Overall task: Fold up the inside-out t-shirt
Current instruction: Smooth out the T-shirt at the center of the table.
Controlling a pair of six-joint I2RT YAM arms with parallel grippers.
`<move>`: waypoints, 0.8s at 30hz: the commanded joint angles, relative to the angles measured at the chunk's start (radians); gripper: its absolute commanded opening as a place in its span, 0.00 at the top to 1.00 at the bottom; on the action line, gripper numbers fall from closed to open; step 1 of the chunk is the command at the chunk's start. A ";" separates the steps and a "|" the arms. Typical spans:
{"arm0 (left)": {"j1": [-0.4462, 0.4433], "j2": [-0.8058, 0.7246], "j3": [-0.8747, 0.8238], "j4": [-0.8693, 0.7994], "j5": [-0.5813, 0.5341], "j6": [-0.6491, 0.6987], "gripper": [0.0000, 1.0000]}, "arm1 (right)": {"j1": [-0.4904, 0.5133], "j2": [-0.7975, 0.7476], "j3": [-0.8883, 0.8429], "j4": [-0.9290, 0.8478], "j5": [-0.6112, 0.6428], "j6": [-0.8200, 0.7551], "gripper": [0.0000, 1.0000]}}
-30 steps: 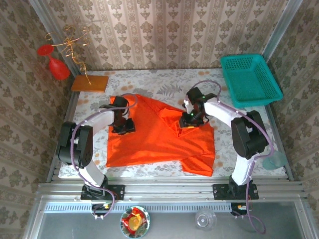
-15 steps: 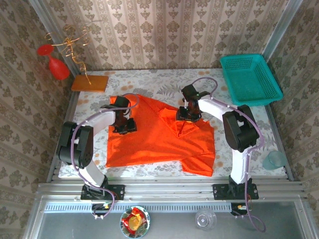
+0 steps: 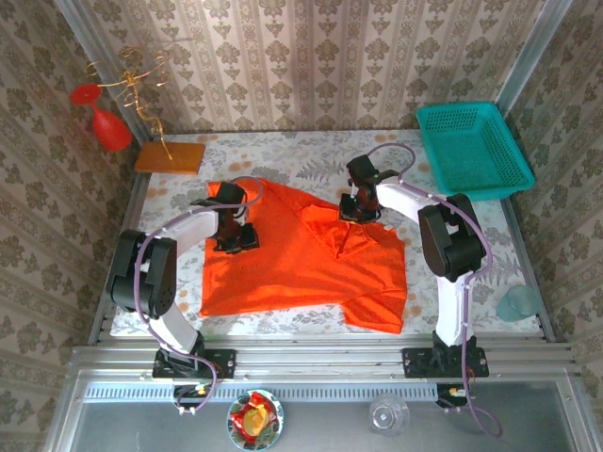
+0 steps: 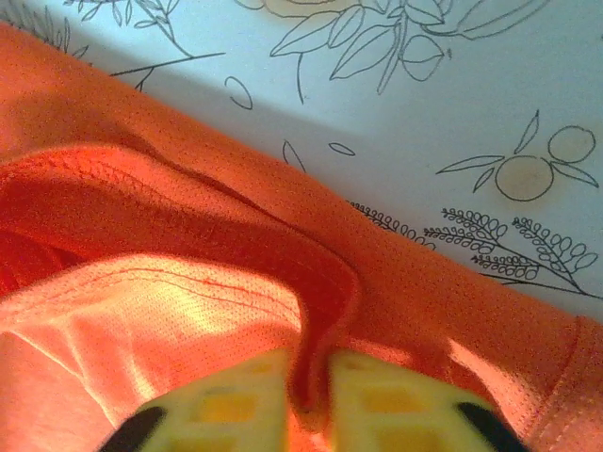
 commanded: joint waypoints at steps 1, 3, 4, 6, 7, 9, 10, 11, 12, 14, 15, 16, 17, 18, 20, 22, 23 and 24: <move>0.001 -0.008 -0.012 -0.003 0.006 -0.003 0.76 | 0.001 -0.064 0.045 -0.020 0.019 -0.016 0.95; 0.008 -0.009 -0.013 -0.006 0.004 -0.003 0.76 | -0.007 -0.071 0.099 -0.054 0.039 -0.060 1.00; 0.010 -0.014 -0.014 -0.007 0.003 -0.003 0.76 | -0.017 -0.065 0.145 -0.080 0.050 -0.091 1.00; 0.014 -0.034 -0.019 -0.004 -0.003 -0.004 0.76 | -0.045 -0.029 0.261 -0.124 0.067 -0.158 1.00; 0.018 -0.044 -0.021 -0.003 -0.005 -0.003 0.76 | -0.061 -0.003 0.334 -0.140 0.070 -0.197 1.00; 0.028 -0.060 -0.025 -0.003 -0.005 -0.002 0.76 | -0.086 0.074 0.489 -0.163 0.129 -0.288 1.00; 0.036 -0.067 -0.028 -0.008 -0.005 -0.004 0.76 | -0.096 0.127 0.583 -0.172 0.189 -0.333 1.00; 0.041 -0.074 -0.032 -0.010 -0.005 -0.003 0.76 | -0.105 0.174 0.669 -0.176 0.272 -0.369 1.00; 0.046 -0.085 -0.039 -0.009 -0.006 -0.005 0.76 | -0.110 0.224 0.771 -0.179 0.397 -0.393 1.00; 0.054 -0.106 -0.053 -0.008 -0.006 -0.004 0.76 | -0.120 0.305 0.905 -0.132 0.548 -0.422 0.98; 0.059 -0.115 -0.054 -0.014 -0.008 -0.002 0.76 | -0.124 0.333 0.959 -0.108 0.572 -0.434 0.82; 0.063 -0.120 -0.054 -0.021 -0.011 0.003 0.77 | -0.124 0.354 1.008 -0.108 0.592 -0.440 0.73; 0.067 -0.131 -0.055 -0.029 -0.015 0.009 0.77 | -0.122 0.373 1.063 -0.135 0.614 -0.437 0.69; 0.073 -0.141 -0.059 -0.031 -0.021 0.012 0.77 | -0.121 0.381 1.107 -0.172 0.622 -0.421 0.62; 0.090 -0.154 -0.071 -0.028 -0.023 0.012 0.76 | -0.115 0.363 1.106 -0.214 0.607 -0.392 0.51; 0.106 -0.160 -0.084 -0.018 -0.017 0.012 0.76 | -0.103 0.320 1.035 -0.235 0.590 -0.374 0.50; 0.112 -0.159 -0.089 -0.011 -0.013 0.013 0.76 | -0.097 0.288 0.978 -0.239 0.585 -0.365 0.49; 0.117 -0.155 -0.091 -0.006 -0.010 0.019 0.76 | -0.089 0.252 0.909 -0.237 0.563 -0.355 0.49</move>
